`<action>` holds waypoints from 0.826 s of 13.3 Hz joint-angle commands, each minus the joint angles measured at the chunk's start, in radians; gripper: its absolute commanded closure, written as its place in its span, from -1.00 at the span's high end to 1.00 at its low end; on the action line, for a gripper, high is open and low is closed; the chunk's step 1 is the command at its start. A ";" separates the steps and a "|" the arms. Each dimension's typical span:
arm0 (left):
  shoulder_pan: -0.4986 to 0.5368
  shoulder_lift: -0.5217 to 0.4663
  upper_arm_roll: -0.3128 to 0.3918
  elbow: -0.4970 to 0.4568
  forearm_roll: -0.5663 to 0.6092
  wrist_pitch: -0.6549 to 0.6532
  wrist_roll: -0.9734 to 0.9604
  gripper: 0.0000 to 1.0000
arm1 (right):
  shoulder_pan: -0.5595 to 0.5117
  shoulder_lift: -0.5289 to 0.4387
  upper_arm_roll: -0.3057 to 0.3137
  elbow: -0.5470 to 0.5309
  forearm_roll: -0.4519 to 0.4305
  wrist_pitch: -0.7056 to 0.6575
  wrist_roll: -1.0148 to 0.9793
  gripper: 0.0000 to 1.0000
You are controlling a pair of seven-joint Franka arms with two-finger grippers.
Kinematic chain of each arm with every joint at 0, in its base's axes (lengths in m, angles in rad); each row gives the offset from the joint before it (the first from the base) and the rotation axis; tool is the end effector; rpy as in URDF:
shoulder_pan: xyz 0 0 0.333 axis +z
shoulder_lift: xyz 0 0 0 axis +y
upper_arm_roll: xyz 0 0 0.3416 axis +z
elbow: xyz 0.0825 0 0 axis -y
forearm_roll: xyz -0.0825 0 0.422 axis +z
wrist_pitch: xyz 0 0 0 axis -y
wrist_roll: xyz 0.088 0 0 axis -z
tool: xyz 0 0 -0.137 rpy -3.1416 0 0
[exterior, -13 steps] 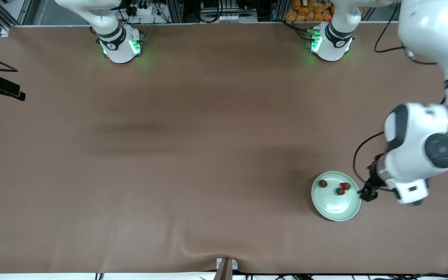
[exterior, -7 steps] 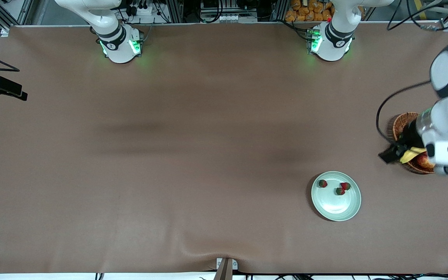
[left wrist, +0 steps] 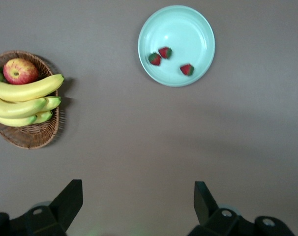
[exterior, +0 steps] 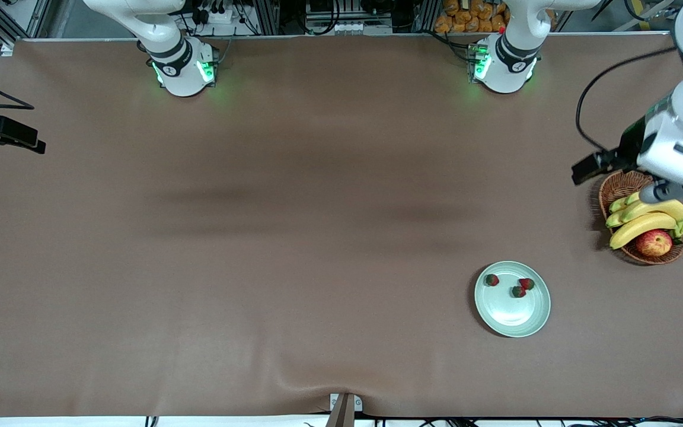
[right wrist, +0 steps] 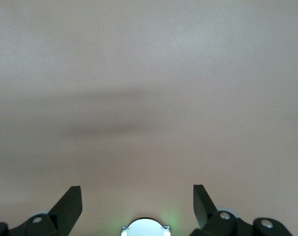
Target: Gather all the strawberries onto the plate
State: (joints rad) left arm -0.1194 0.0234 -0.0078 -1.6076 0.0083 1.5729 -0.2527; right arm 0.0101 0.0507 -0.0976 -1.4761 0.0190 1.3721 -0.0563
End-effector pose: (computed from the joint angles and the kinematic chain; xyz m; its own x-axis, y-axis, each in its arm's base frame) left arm 0.5919 -0.0745 0.5877 0.9906 0.1253 -0.0542 0.1243 -0.9920 -0.0224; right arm 0.5816 -0.0466 0.6222 0.9879 -0.0271 -0.1528 -0.0309 -0.9993 -0.0227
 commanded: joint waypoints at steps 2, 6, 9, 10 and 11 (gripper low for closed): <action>0.009 -0.062 -0.003 -0.032 -0.019 -0.028 0.221 1.00 | 0.008 -0.002 -0.001 0.007 0.006 -0.008 0.009 1.00; 0.010 -0.069 0.005 0.030 -0.019 -0.044 0.271 1.00 | 0.008 -0.002 -0.001 0.007 0.004 -0.008 0.010 1.00; 0.007 -0.065 0.003 0.049 -0.017 -0.057 0.253 1.00 | 0.011 -0.005 -0.001 0.007 0.004 -0.010 0.010 1.00; 0.009 -0.066 0.003 0.049 -0.013 -0.071 0.268 1.00 | 0.010 -0.005 -0.001 0.007 0.005 -0.010 0.012 1.00; 0.009 -0.068 0.005 0.049 -0.014 -0.082 0.274 1.00 | 0.010 -0.006 -0.001 0.008 0.006 -0.010 0.012 1.00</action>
State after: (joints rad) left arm -0.1178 -0.0384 -0.0031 -1.5678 0.0081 1.5241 -0.0036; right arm 0.0166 0.0509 -0.0977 -1.4761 0.0190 1.3721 -0.0562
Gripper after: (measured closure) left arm 0.000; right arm 0.000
